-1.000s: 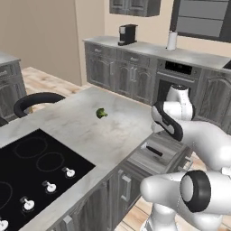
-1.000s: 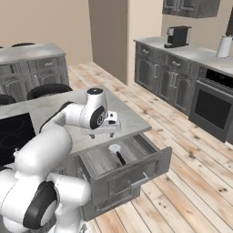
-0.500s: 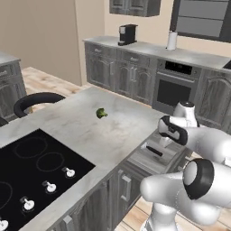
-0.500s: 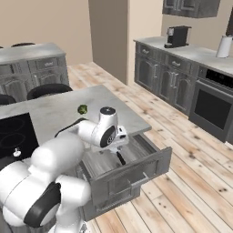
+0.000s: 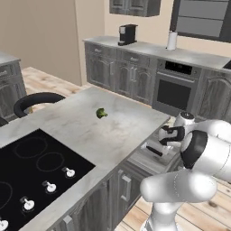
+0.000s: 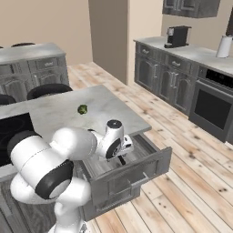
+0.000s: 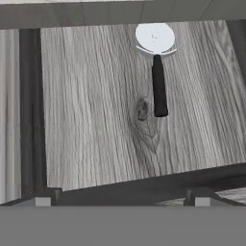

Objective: Pick the pizza cutter from the drawer and place it on the counter.

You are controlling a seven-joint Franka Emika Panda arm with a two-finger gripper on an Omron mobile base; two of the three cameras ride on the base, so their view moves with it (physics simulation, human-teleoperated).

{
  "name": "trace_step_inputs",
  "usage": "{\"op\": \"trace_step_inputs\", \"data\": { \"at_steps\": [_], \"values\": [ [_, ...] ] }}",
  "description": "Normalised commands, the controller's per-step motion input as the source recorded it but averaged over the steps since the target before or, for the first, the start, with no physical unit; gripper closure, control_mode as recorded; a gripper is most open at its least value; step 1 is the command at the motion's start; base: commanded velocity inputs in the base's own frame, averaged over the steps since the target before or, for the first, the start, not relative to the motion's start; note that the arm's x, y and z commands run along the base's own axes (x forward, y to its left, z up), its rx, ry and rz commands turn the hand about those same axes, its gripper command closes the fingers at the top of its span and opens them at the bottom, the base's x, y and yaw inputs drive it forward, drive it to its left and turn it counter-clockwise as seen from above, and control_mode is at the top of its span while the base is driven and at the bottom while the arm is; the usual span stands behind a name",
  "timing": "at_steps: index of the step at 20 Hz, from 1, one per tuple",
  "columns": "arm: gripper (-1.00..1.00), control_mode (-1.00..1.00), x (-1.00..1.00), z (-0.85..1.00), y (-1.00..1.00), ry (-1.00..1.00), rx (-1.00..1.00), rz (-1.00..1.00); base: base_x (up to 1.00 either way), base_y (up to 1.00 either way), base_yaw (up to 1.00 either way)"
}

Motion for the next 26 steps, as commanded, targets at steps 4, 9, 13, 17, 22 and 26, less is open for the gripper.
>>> {"op": "trace_step_inputs", "data": {
  "at_steps": [4,9,13,17,22,26],
  "values": [
    [-1.00,-1.00,0.40,-0.23,-0.11,0.00,0.00,0.00,0.00,0.00,0.00],
    [-1.00,-1.00,0.09,-0.19,-0.18,0.00,0.00,0.00,0.00,0.00,0.00],
    [-1.00,-1.00,0.00,-0.12,-0.34,0.00,0.00,0.00,0.00,0.00,0.00],
    [-1.00,-1.00,0.00,-0.14,-0.37,0.00,-0.03,0.00,0.00,0.00,0.00],
    [-1.00,-1.00,0.00,-0.22,-0.42,0.01,-0.07,0.01,0.00,0.00,0.00],
    [-1.00,-1.00,-0.10,-0.22,-0.48,0.00,-0.13,0.05,0.00,0.00,0.00]
  ]
}}
